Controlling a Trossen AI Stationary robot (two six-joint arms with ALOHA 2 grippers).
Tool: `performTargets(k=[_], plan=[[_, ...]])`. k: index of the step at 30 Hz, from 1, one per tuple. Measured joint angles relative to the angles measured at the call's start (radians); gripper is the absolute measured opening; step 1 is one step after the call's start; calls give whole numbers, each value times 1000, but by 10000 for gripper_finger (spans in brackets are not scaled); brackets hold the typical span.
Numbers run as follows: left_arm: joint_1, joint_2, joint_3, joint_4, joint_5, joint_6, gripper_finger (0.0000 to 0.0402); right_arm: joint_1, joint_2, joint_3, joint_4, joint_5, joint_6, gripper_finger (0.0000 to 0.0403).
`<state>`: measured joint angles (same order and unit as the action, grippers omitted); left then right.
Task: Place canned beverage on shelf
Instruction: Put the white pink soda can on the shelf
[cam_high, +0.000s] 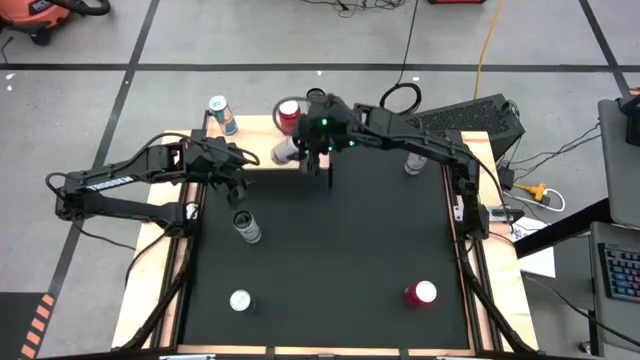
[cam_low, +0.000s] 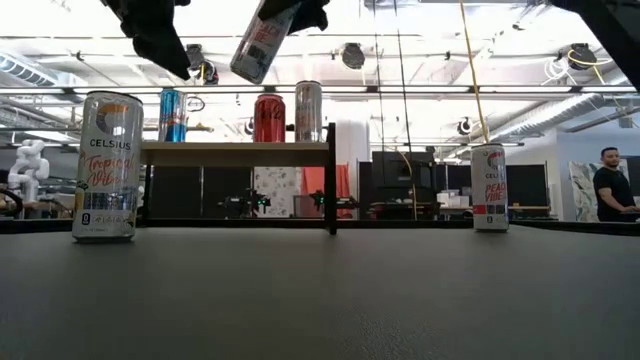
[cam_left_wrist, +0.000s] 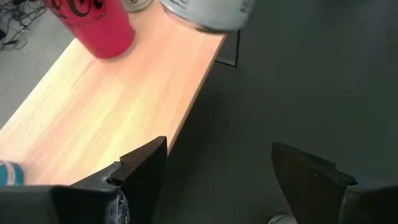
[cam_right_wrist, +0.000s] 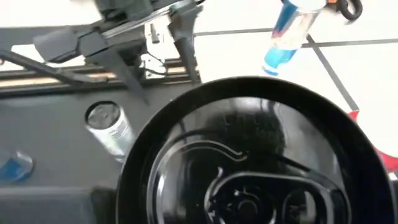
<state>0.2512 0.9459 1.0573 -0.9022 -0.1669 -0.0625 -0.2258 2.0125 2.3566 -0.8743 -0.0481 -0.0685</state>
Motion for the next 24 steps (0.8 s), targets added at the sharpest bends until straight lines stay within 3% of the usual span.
performTargets(k=[11, 24], plan=[[71, 0, 0, 2, 2, 47, 292, -61, 3, 0, 33, -34, 9, 219], [79, 0, 0, 2, 6, 51, 292, -84, 55, 0, -92, -33, -9, 219]])
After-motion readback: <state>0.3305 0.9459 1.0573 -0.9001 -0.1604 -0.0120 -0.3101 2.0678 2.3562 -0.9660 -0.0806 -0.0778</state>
